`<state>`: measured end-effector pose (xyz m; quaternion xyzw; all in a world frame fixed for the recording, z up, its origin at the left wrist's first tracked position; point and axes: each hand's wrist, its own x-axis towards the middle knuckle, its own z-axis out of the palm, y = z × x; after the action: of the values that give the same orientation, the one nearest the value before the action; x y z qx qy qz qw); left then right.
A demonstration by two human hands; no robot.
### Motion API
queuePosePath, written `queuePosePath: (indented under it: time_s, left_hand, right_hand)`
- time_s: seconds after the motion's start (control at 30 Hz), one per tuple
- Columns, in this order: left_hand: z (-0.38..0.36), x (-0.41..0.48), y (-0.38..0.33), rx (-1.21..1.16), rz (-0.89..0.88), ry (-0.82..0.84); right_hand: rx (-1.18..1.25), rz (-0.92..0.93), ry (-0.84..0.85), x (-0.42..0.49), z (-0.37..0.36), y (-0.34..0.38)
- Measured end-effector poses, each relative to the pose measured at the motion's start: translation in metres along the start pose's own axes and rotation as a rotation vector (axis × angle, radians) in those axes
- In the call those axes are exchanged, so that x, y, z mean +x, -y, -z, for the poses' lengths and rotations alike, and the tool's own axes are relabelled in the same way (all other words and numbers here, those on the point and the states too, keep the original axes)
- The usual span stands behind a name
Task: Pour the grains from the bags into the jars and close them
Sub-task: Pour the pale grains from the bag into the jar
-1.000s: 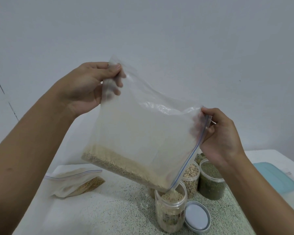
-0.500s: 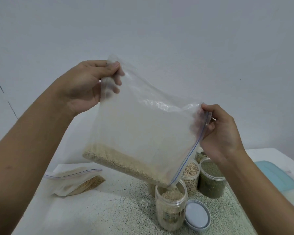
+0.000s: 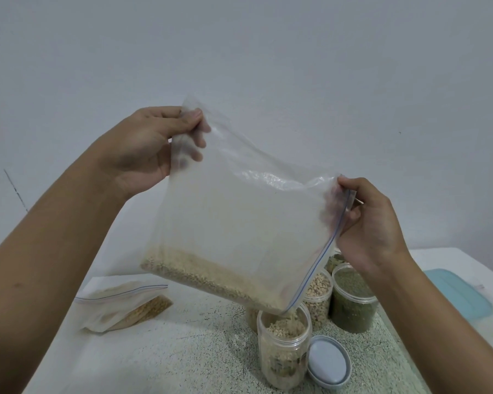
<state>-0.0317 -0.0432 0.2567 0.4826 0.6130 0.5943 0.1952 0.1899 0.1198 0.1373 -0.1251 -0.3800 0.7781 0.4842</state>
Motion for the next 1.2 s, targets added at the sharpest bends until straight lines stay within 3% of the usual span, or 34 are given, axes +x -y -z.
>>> queuePosePath:
  time_s: [1.2]
  left_hand:
    - [0.002, 0.006, 0.004, -0.001, -0.013, 0.001]
  right_hand:
    - [0.07, 0.003, -0.015, 0.004, 0.001, -0.018]
